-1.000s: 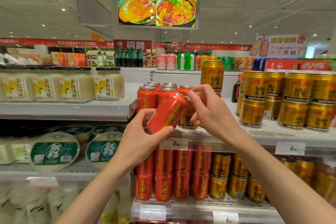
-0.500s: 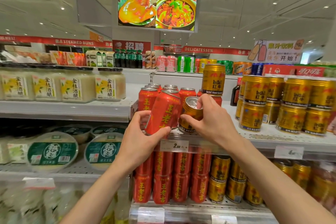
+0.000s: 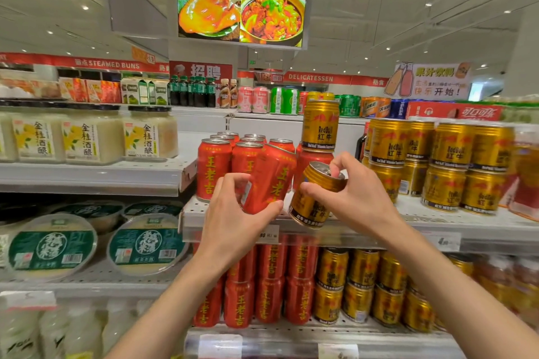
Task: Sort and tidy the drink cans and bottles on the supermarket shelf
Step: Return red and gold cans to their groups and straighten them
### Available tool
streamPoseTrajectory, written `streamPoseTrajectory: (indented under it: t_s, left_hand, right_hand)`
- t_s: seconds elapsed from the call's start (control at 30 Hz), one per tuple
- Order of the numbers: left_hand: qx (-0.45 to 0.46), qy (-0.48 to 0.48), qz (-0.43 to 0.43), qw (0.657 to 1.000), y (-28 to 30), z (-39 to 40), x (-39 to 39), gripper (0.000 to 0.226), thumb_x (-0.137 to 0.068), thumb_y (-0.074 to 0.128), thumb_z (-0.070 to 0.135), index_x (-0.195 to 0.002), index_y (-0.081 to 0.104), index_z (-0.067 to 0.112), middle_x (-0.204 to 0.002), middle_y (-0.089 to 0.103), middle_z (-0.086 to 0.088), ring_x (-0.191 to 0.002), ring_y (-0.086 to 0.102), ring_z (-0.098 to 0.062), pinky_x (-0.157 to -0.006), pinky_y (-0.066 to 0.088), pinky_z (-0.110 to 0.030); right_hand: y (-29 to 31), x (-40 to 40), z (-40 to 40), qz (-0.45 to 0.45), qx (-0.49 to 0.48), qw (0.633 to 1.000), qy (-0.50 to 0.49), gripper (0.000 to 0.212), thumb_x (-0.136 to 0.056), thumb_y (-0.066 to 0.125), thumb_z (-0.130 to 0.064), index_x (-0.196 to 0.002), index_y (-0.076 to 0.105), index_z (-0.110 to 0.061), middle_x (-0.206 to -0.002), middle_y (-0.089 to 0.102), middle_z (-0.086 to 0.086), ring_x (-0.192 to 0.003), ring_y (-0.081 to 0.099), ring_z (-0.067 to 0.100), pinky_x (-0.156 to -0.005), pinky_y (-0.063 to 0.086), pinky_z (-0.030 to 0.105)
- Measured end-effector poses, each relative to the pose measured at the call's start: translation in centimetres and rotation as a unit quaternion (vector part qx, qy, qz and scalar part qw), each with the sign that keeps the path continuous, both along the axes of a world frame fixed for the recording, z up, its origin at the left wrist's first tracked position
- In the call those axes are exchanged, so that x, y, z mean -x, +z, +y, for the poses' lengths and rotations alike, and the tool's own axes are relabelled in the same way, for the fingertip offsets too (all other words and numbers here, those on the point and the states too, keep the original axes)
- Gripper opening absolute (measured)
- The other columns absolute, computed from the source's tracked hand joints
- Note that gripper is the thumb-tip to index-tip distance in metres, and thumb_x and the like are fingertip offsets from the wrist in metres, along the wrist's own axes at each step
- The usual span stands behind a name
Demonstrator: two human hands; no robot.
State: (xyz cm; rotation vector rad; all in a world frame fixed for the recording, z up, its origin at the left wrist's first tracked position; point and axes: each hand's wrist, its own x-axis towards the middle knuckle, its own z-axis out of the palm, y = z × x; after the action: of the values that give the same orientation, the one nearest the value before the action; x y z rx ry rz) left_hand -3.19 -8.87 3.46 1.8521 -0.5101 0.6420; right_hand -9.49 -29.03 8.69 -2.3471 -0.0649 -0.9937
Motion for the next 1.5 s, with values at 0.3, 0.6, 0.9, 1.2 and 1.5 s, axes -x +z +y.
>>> streamPoseTrajectory:
  t_s: [0.3, 0.6, 0.9, 1.2, 1.5]
  left_hand:
    - [-0.081, 0.055, -0.109, 0.989, -0.5, -2.0, -0.8, 0.062, -0.076, 0.079, 0.056, -0.124, 0.062, 0.021, -0.114, 0.062, 0.008, -0.106, 0.053, -0.009, -0.083, 0.036, -0.019]
    - [-0.055, 0.036, -0.070, 0.995, -2.1, -1.5, -0.7, 0.064, -0.083, 0.074, 0.055, -0.132, 0.059, 0.016, -0.114, 0.053, 0.007, -0.103, 0.058, -0.008, -0.090, 0.051, -0.027]
    - [-0.133, 0.077, -0.146, 0.977, -1.4, -2.7, -1.6, 0.094, -0.083, 0.063, 0.067, -0.158, 0.035, 0.017, -0.100, 0.061, 0.003, -0.088, 0.060, -0.016, -0.077, 0.057, -0.035]
    - [-0.244, 0.044, -0.240, 0.938, 0.0, -1.8, -2.7, 0.079, -0.095, 0.055, 0.051, -0.162, 0.017, 0.032, -0.080, 0.053, 0.004, -0.055, 0.052, -0.013, -0.048, 0.057, -0.038]
    - [-0.298, 0.128, -0.236, 0.916, 0.8, -3.4, -3.4, 0.079, -0.094, 0.068, 0.046, -0.161, 0.031, 0.026, -0.067, 0.069, 0.004, -0.060, 0.070, -0.026, -0.050, 0.057, -0.038]
  right_hand:
    - [0.1, 1.0, -1.9, -0.002, -0.026, 1.000, -0.001, 0.049, -0.075, 0.076, -0.051, -0.084, 0.042, -0.016, -0.085, 0.069, -0.005, -0.081, 0.067, 0.020, -0.069, 0.058, 0.048]
    - [-0.3, 0.8, -1.7, -0.008, -0.034, 0.999, 0.005, 0.048, -0.076, 0.077, -0.052, -0.083, 0.042, -0.018, -0.090, 0.071, -0.005, -0.083, 0.068, 0.019, -0.072, 0.060, 0.047]
    - [-0.2, 0.8, -1.8, -0.008, -0.046, 0.999, 0.002, 0.047, -0.077, 0.078, -0.048, -0.081, 0.040, -0.021, -0.086, 0.069, -0.005, -0.081, 0.066, 0.020, -0.073, 0.058, 0.048]
    - [-0.3, 1.2, -2.4, -0.001, -0.053, 0.999, 0.004, 0.046, -0.078, 0.077, -0.050, -0.083, 0.042, -0.020, -0.087, 0.069, -0.007, -0.084, 0.067, 0.020, -0.073, 0.059, 0.049]
    - [-0.2, 1.3, -2.3, 0.005, -0.052, 0.999, 0.008, 0.047, -0.076, 0.077, -0.052, -0.081, 0.040, -0.022, -0.087, 0.070, -0.004, -0.083, 0.068, 0.022, -0.073, 0.058, 0.050]
